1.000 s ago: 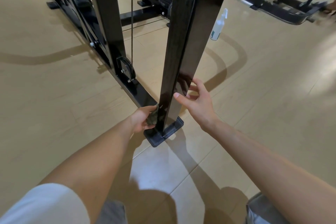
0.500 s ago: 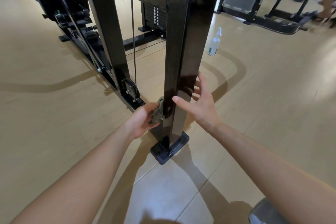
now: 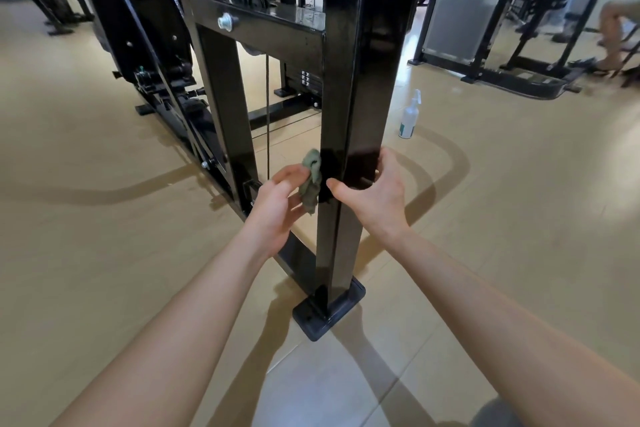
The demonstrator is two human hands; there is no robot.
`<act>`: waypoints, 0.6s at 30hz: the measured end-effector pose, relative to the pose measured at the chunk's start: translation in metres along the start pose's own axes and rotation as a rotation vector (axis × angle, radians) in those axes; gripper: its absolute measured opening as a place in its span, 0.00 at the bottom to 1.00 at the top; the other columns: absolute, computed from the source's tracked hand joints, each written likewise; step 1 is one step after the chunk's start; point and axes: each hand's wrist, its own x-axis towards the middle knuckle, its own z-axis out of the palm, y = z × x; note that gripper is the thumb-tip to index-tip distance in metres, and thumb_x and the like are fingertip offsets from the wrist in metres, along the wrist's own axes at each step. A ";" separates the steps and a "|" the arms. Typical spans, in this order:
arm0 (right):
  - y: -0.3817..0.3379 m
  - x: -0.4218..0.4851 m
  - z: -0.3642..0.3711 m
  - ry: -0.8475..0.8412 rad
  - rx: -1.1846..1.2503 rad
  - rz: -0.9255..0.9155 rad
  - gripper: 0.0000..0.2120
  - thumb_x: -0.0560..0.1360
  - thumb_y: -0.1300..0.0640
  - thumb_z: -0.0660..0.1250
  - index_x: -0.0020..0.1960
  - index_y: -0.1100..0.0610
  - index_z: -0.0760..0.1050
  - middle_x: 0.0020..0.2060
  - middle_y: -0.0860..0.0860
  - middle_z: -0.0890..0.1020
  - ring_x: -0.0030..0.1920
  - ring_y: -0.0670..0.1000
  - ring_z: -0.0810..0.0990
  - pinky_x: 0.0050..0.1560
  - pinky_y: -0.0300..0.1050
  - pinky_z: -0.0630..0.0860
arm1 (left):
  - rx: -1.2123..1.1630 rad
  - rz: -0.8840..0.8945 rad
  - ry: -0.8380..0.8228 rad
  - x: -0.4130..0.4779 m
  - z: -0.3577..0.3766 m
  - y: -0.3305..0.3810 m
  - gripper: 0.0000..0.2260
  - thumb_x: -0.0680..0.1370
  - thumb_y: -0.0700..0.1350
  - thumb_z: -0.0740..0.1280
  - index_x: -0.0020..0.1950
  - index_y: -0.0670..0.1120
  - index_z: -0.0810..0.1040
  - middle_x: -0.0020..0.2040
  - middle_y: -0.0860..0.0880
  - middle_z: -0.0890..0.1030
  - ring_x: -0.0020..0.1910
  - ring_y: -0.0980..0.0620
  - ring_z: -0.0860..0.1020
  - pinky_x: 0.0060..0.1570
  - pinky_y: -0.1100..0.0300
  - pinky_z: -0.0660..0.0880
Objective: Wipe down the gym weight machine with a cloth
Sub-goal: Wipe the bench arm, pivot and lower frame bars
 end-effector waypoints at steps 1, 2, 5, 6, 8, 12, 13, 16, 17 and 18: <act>0.000 0.000 0.000 -0.004 -0.006 -0.003 0.31 0.64 0.49 0.82 0.61 0.50 0.71 0.51 0.44 0.80 0.55 0.44 0.80 0.58 0.45 0.80 | -0.001 0.016 0.006 -0.001 0.004 0.006 0.14 0.81 0.51 0.67 0.63 0.46 0.80 0.60 0.44 0.83 0.60 0.44 0.81 0.64 0.47 0.76; 0.000 -0.001 0.000 -0.009 -0.015 -0.004 0.31 0.64 0.49 0.82 0.61 0.50 0.70 0.51 0.44 0.79 0.55 0.44 0.79 0.58 0.45 0.80 | -0.007 0.031 0.008 -0.001 0.007 0.012 0.14 0.81 0.51 0.67 0.63 0.47 0.80 0.60 0.44 0.83 0.61 0.43 0.81 0.64 0.47 0.77; -0.001 0.001 -0.003 -0.025 -0.028 -0.001 0.32 0.63 0.47 0.81 0.62 0.50 0.70 0.51 0.44 0.79 0.55 0.45 0.79 0.58 0.48 0.80 | -0.022 0.077 -0.010 -0.004 0.018 0.028 0.13 0.83 0.50 0.64 0.64 0.47 0.81 0.58 0.46 0.84 0.60 0.45 0.81 0.63 0.49 0.78; -0.002 0.001 -0.004 -0.033 -0.033 0.002 0.32 0.63 0.46 0.81 0.61 0.49 0.70 0.51 0.44 0.80 0.55 0.45 0.79 0.58 0.49 0.80 | -0.027 0.093 -0.013 -0.005 0.023 0.034 0.13 0.83 0.50 0.64 0.64 0.47 0.81 0.58 0.46 0.84 0.60 0.46 0.82 0.62 0.50 0.78; -0.004 0.003 -0.006 -0.053 -0.039 0.013 0.33 0.61 0.45 0.81 0.61 0.49 0.70 0.51 0.44 0.80 0.55 0.45 0.80 0.58 0.49 0.80 | -0.063 0.123 -0.017 -0.007 0.032 0.043 0.13 0.83 0.50 0.64 0.65 0.47 0.80 0.59 0.47 0.84 0.60 0.47 0.81 0.62 0.51 0.78; -0.010 0.005 -0.012 -0.095 -0.041 0.040 0.33 0.60 0.45 0.81 0.59 0.48 0.70 0.50 0.43 0.81 0.54 0.44 0.80 0.58 0.48 0.81 | -0.125 0.194 -0.042 -0.008 0.046 0.064 0.15 0.83 0.49 0.63 0.67 0.46 0.79 0.61 0.46 0.83 0.63 0.46 0.80 0.66 0.48 0.75; -0.011 0.006 -0.013 -0.100 -0.047 0.041 0.33 0.60 0.46 0.82 0.59 0.48 0.70 0.50 0.42 0.81 0.54 0.44 0.80 0.57 0.48 0.80 | -0.126 0.209 -0.035 -0.007 0.048 0.068 0.15 0.83 0.49 0.64 0.67 0.46 0.79 0.61 0.46 0.83 0.63 0.46 0.80 0.67 0.47 0.74; -0.014 0.005 -0.015 -0.121 -0.078 0.045 0.33 0.62 0.47 0.82 0.60 0.49 0.69 0.51 0.42 0.80 0.54 0.43 0.80 0.57 0.45 0.80 | -0.067 0.266 0.019 -0.005 0.050 0.071 0.14 0.81 0.51 0.67 0.64 0.48 0.81 0.61 0.48 0.83 0.64 0.46 0.79 0.70 0.41 0.70; -0.016 0.005 -0.016 -0.135 -0.088 0.048 0.33 0.62 0.47 0.82 0.61 0.49 0.69 0.51 0.42 0.80 0.54 0.43 0.79 0.57 0.44 0.79 | -0.037 0.281 0.026 -0.005 0.050 0.070 0.14 0.80 0.52 0.67 0.63 0.49 0.81 0.61 0.49 0.84 0.65 0.46 0.78 0.71 0.39 0.69; -0.019 0.005 -0.018 -0.150 -0.097 0.053 0.33 0.62 0.48 0.82 0.61 0.49 0.69 0.52 0.43 0.80 0.54 0.43 0.79 0.57 0.43 0.79 | -0.005 0.289 0.027 -0.005 0.048 0.067 0.13 0.80 0.52 0.67 0.62 0.50 0.82 0.60 0.49 0.84 0.65 0.46 0.78 0.71 0.38 0.68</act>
